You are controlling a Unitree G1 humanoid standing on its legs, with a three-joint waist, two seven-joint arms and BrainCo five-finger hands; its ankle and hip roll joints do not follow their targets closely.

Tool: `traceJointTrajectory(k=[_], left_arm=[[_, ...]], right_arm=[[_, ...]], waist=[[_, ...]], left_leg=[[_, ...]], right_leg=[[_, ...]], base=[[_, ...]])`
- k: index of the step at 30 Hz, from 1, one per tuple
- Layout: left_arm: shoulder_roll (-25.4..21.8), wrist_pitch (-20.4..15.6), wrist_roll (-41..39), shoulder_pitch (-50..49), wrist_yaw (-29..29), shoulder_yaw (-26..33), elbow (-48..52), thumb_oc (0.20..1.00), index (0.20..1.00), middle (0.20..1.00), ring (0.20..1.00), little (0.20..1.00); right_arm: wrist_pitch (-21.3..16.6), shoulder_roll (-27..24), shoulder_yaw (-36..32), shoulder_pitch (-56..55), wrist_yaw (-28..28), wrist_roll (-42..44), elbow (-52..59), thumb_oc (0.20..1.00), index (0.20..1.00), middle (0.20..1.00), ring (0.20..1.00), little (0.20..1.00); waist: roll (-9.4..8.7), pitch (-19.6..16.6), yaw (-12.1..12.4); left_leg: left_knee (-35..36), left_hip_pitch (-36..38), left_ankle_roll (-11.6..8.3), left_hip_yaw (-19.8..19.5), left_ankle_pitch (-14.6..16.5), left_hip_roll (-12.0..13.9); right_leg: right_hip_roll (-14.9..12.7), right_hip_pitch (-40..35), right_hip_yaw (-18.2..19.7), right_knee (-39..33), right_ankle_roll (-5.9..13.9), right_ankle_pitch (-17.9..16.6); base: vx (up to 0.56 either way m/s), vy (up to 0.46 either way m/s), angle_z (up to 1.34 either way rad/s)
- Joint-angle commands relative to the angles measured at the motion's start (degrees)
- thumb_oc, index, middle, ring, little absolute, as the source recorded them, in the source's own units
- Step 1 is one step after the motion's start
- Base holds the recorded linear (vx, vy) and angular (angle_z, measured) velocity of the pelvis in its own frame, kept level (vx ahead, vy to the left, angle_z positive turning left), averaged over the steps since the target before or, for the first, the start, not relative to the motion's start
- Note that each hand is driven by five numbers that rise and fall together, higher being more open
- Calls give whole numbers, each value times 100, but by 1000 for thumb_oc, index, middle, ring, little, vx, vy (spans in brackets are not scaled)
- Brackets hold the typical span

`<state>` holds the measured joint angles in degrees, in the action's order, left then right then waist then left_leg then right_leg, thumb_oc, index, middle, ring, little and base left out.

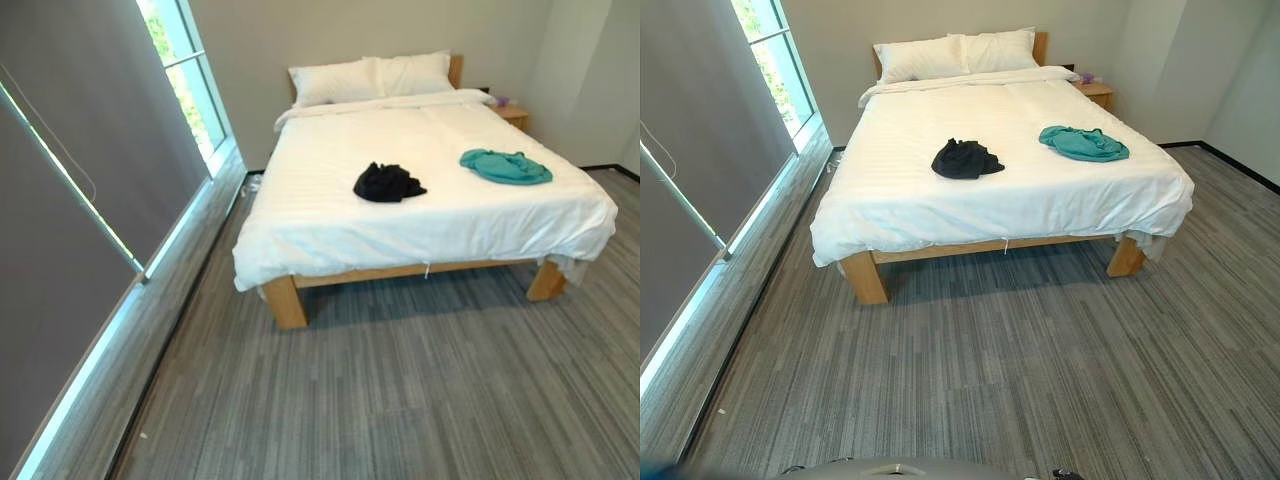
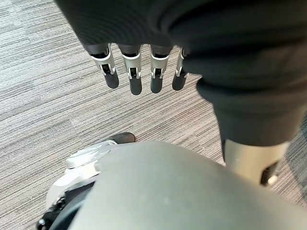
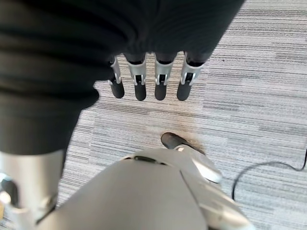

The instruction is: Pick up bed clothes into laundry basket.

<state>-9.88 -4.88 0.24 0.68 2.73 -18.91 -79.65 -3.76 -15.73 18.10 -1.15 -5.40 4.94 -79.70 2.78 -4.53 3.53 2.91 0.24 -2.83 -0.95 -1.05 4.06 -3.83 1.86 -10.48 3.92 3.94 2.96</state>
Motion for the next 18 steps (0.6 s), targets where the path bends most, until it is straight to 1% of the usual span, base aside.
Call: traceJointTrajectory(k=[1, 2, 4, 5, 6, 8, 9, 10, 11, 12, 13, 14, 15, 17, 18], left_arm=[[24, -75, 159, 353, 3, 112, -354, 1000, 1000, 1000, 1000, 1000], [29, -80, 120, 345, 1, 144, -364, 1000, 1000, 1000, 1000, 1000], [3, -58, -106, 348, 1, 312, -456, 1000, 1000, 1000, 1000, 1000], [4, -58, -106, 349, 1, 311, -457, 1000, 1000, 1000, 1000, 1000], [-25, -73, -217, 385, -20, 366, -416, 1000, 1000, 1000, 1000, 1000], [-203, -170, -605, 526, -118, 490, -46, 1000, 1000, 1000, 1000, 1000], [-282, -205, -721, 566, -153, 490, 154, 1000, 1000, 1000, 1000, 1000], [-283, -202, -722, 563, -153, 488, 158, 1000, 1000, 1000, 1000, 1000], [-447, -226, -1171, 655, -150, 499, 616, 1000, 1000, 1000, 1000, 1000], [-728, -236, -1665, 681, -184, 486, 1646, 1000, 1000, 1000, 1000, 1000], [-733, -223, -1666, 664, -187, 483, 1667, 1000, 1000, 1000, 1000, 1000], [-942, -270, -1855, 540, -219, 511, 2582, 1000, 1000, 1000, 1000, 1000], [-1249, -214, -2053, 224, -191, 613, 3876, 1000, 1000, 1000, 1000, 1000], [-1469, -215, -2068, -68, -256, 879, 5016, 1000, 1000, 1000, 1000, 1000], [-1488, -253, -2089, -171, -279, 977, 5353, 1000, 1000, 1000, 1000, 1000]], right_arm=[[-17, 394, 158, 167, -72, -130, -240, 1000, 1000, 1000, 1000, 1000], [-18, 400, 102, 147, -67, -35, -268, 1000, 1000, 1000, 1000, 1000], [-52, 362, -317, 159, -89, 747, -277, 1000, 1000, 1000, 1000, 1000], [-51, 360, -317, 159, -90, 749, -277, 1000, 1000, 1000, 1000, 1000], [-88, 341, -495, 207, -85, 1123, -205, 1000, 1000, 1000, 1000, 1000], [-241, 199, -761, 308, -3, 1666, 271, 1000, 1000, 1000, 1000, 1000], [-284, 136, -799, 313, 22, 1799, 557, 1000, 1000, 1000, 1000, 1000], [-280, 137, -800, 308, 25, 1799, 563, 1000, 1000, 1000, 1000, 1000], [-310, -42, -939, 322, 48, 2213, 1227, 1000, 1000, 1000, 1000, 1000], [-278, -251, -1053, 272, 69, 2738, 2477, 1000, 1000, 1000, 1000, 1000], [-266, -249, -1053, 253, 78, 2737, 2499, 1000, 1000, 1000, 1000, 1000], [-285, -373, -1171, 88, 81, 2886, 3297, 1000, 1000, 1000, 1000, 1000], [-220, -586, -1307, -117, 115, 2804, 4226, 1000, 1000, 1000, 1000, 1000], [-201, -751, -1497, -324, 164, 2659, 5174, 1000, 1000, 1000, 1000, 1000], [-258, -777, -1571, -395, 157, 2502, 5471, 1000, 1000, 1000, 1000, 1000]], waist=[[-533, 271, 27], [-532, 263, 26], [-525, 230, -17], [-524, 234, -14], [-520, 216, -39], [-505, 222, -77], [-497, 230, -91], [-497, 231, -90], [-477, 251, -116], [-450, 273, -154], [-451, 270, -153], [-450, 279, -163], [-452, 286, -162], [-466, 285, -147], [-467, 291, -139]], left_leg=[[209, 226, 18, -85, -34, -311], [209, 229, 17, -84, -29, -306], [209, 249, 2, -41, -20, -291], [209, 254, 1, -38, -18, -290], [209, 259, -6, -14, -15, -282], [209, 277, -21, 32, -12, -267], [209, 270, -25, 41, -21, -265], [209, 273, -25, 42, -20, -264], [209, 258, -31, 54, -35, -260], [209, 222, -33, 82, -69, -264], [209, 230, -33, 82, -65, -264], [209, 223, -34, 93, -73, -262], [209, 194, -33, 95, -96, -260], [209, 183, -27, 81, -97, -267], [209, 181, -20, 78, -88, -272]], right_leg=[[-260, -641, 90, -892, 335, -536], [-259, -641, 88, -892, 336, -527], [-251, -636, 112, -892, 341, -518], [-250, -640, 115, -892, 341, -517], [-245, -640, 129, -892, 343, -516], [-235, -638, 165, -892, 348, -524], [-232, -629, 177, -892, 352, -532], [-231, -632, 178, -892, 352, -532], [-228, -606, 192, -892, 362, -550], [-224, -556, 205, -890, 378, -589], [-223, -564, 205, -890, 379, -586], [-221, -550, 203, -888, 386, -594], [-230, -515, 186, -873, 403, -613], [-241, -513, 165, -868, 421, -617], [-249, -514, 161, -869, 426, -615]], base=[[0, 0, 0], [0, 0, 0], [17, -2, -1], [0, 0, 0], [0, 0, 0], [5, -2, -8], [-15, 3, -17], [-22, 1, -19], [-41, 8, -15], [-40, 8, -8], [-36, 7, -5], [-17, 2, -4], [-18, 2, -4], [0, 0, 0], [12, 4, 4]])
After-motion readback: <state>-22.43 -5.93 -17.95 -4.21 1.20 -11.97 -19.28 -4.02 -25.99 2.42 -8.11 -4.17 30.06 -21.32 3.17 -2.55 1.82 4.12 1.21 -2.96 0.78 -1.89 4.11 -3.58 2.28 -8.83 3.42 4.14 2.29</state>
